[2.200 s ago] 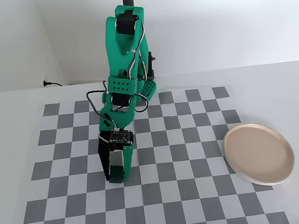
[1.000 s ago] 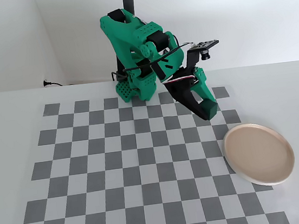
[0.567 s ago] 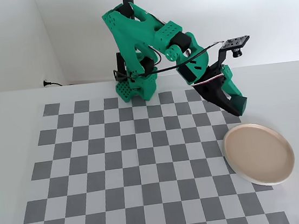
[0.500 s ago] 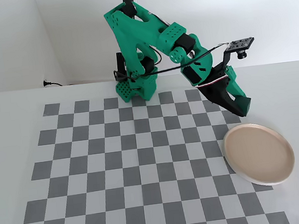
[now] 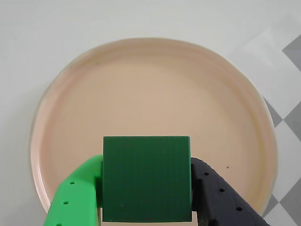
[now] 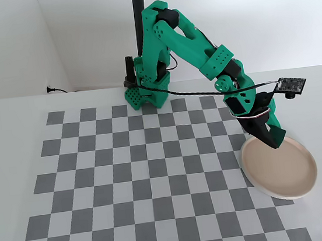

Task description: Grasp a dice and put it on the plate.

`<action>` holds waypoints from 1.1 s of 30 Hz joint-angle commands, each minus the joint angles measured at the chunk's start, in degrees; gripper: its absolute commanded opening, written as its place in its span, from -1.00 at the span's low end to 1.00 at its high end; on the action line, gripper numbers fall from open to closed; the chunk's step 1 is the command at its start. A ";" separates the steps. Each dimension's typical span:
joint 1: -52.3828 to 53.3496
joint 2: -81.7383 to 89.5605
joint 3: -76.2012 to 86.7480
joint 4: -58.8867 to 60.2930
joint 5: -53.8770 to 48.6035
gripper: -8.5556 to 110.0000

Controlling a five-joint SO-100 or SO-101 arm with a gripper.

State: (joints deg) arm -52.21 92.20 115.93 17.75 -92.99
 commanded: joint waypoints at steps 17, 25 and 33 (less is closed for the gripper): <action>3.08 -7.73 -12.39 -2.99 3.52 -0.50; 3.25 -2.72 -12.39 0.70 3.52 -0.48; 3.43 14.85 -11.51 16.79 4.83 -0.54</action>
State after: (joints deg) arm -49.39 93.52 109.51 29.00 -89.03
